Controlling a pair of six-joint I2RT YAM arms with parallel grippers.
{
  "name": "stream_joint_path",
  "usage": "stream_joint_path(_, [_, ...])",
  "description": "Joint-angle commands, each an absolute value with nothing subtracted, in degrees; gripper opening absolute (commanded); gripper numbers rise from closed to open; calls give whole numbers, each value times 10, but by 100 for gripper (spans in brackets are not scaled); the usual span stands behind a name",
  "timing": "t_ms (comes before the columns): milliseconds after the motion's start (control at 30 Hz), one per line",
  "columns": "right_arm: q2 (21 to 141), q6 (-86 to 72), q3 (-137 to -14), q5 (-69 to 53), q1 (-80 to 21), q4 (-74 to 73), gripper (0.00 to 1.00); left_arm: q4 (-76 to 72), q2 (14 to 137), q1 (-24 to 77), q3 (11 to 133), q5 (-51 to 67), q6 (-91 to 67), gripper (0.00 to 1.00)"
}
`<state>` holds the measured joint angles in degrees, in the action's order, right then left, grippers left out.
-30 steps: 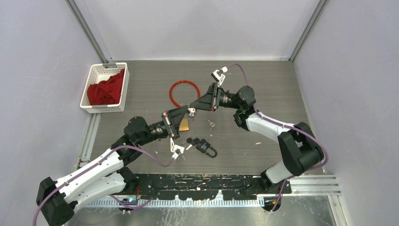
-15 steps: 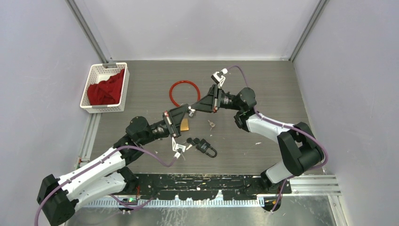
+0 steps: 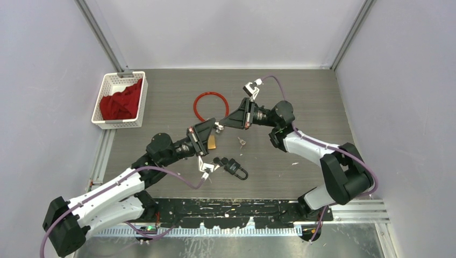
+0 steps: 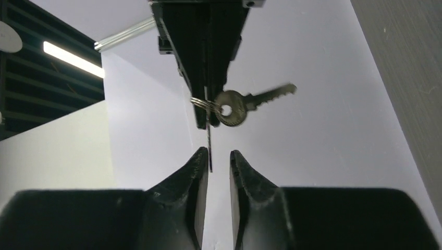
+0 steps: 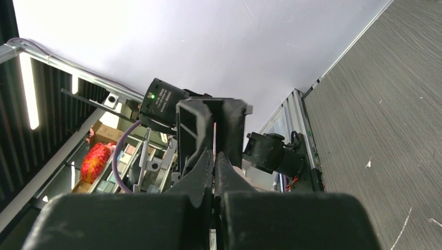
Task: Unlock with the key
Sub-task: Pick up the key from the center of the board.
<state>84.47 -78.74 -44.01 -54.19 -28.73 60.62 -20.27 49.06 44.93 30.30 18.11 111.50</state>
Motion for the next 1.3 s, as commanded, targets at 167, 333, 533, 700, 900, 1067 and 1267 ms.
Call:
stream_joint_path(167, [768,-618,-471,-543,-272,408,1,-13,485,448,382,41,968,88])
stream_joint_path(333, [731,-446,-513,-533,-273,221,1,295,509,449,569,79,625,92])
stream_joint_path(533, [702,-336,-534,-537,-293,156,1,538,612,429,762,218,301,82])
stream_joint_path(700, [690,-273,-555,-552,-322,93,1,568,638,375,783,374,159,76])
stream_joint_path(900, [688,-265,-563,-588,-339,83,1,612,702,313,816,553,70,67])
stream_joint_path(1067, [692,-263,-567,-598,-345,78,1,601,700,308,813,593,46,63])
stream_joint_path(1267, [708,-293,-567,-612,-361,117,1,552,690,307,794,590,0,59])
